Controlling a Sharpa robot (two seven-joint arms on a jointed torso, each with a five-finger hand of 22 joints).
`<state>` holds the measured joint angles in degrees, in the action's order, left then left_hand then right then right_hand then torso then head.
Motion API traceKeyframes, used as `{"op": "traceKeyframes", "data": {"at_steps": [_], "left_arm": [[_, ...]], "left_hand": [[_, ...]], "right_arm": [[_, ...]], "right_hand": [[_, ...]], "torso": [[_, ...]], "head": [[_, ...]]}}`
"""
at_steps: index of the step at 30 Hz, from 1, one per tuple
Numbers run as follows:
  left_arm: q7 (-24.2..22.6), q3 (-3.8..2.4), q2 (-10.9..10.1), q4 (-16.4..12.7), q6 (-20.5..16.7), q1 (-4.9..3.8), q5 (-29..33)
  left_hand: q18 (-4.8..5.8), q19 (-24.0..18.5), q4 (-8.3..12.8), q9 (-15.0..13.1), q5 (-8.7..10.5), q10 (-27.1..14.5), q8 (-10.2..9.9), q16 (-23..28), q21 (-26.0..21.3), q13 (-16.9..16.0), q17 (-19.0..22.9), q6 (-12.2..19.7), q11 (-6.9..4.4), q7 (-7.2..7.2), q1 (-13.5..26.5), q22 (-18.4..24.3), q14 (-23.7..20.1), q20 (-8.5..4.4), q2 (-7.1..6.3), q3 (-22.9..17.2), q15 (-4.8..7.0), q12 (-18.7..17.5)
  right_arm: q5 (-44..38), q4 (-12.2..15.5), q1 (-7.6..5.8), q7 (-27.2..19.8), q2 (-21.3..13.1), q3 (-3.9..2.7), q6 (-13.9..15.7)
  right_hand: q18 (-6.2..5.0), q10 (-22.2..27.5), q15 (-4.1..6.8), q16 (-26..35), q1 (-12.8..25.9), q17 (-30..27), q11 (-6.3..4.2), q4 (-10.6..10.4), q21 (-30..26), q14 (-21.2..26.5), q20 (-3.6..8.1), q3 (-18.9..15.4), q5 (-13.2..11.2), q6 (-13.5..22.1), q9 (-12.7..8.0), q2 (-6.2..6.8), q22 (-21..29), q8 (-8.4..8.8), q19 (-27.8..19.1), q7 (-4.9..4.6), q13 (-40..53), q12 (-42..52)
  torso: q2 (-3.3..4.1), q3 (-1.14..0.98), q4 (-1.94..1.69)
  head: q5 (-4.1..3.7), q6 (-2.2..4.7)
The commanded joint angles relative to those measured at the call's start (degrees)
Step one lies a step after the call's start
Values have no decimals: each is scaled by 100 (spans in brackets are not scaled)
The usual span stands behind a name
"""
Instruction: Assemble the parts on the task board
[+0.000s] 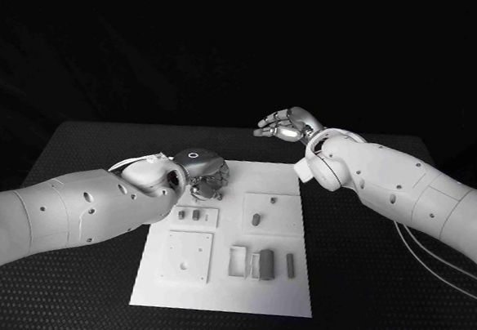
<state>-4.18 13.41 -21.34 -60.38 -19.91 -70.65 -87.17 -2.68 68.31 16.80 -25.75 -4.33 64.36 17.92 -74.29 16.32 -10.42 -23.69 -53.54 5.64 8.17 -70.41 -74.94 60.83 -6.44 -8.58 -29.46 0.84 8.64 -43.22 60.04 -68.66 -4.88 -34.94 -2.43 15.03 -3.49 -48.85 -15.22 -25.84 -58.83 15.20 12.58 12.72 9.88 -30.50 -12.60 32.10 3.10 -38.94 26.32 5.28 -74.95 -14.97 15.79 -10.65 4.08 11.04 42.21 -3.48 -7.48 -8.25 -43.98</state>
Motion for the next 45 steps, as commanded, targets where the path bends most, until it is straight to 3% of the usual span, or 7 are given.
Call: {"op": "traceKeyframes", "data": {"at_steps": [1, 4, 12, 24, 45], "left_arm": [[-13, 21, 79, 81, 166, 34, -77], [-20, 20, 105, 159, 149, 77, -77], [-60, 19, 127, 223, 162, 81, -76], [-79, 18, 177, 350, 173, 213, -76], [-115, 17, 205, 412, 228, 256, -39]], "left_hand": [[-206, 21, -12, 6, -32, 26, -26, -24, 33, 8, -3, 23, 13, 10, -32, -99, 20, 1, 34, 2, -14, -31], [-207, 17, -14, 10, -48, 24, -30, -27, 32, 14, -2, 24, 15, 12, -36, -102, 15, 4, 49, -11, -16, -47], [-218, 39, -14, 21, 6, 73, -24, -70, 54, 27, -5, -10, 9, 17, 7, -120, 24, 2, 85, -12, -11, -83], [-233, 93, -14, 30, -9, 148, -15, -144, 102, 28, -20, -50, -9, 15, -21, -131, 60, -15, 127, -46, 8, -101], [-252, 221, -18, 49, -17, 351, 3, -308, 243, -8, -48, -139, -68, 20, 26, -139, 162, -64, 228, -104, 65, -101]], "right_arm": [[-4, 27, 1, -79, 11, -2, -62], [-5, 34, 1, -78, 20, -2, -63], [-6, 54, 0, -71, 26, -2, -59], [-7, 85, 0, -71, 34, -2, -63], [-7, 78, 0, -70, 53, -2, -71]], "right_hand": [[71, -25, -46, 36, 51, 7, 8, -25, -35, -10, -5, -8, -30, 49, -6, -13, -15, -39, 47, -304, -9, -23], [70, -25, -46, 36, 51, 7, 8, -24, -36, -10, -5, -8, -30, 48, -6, -12, -15, -40, 48, -305, -9, -23], [70, -26, -46, 36, 50, 8, 9, -22, -39, -10, -5, -9, -30, 49, -7, -10, -17, -40, 50, -305, -9, -24], [69, -26, -47, 37, 51, 8, 10, -22, -44, -11, -6, -9, -30, 49, -9, -9, -19, -42, 53, -307, -9, -24], [68, -28, -48, 38, 54, 8, 11, -23, -53, -10, -7, -11, -30, 49, -11, -10, -22, -44, 55, -308, -9, -25]], "torso": [[-5, -8, 2], [-4, -11, 6], [-3, -18, 12], [-7, -4, -2], [-7, -2, -3]], "head": [[0, 2], [0, -2], [-18, -10], [-43, -33], [-52, -65]]}}
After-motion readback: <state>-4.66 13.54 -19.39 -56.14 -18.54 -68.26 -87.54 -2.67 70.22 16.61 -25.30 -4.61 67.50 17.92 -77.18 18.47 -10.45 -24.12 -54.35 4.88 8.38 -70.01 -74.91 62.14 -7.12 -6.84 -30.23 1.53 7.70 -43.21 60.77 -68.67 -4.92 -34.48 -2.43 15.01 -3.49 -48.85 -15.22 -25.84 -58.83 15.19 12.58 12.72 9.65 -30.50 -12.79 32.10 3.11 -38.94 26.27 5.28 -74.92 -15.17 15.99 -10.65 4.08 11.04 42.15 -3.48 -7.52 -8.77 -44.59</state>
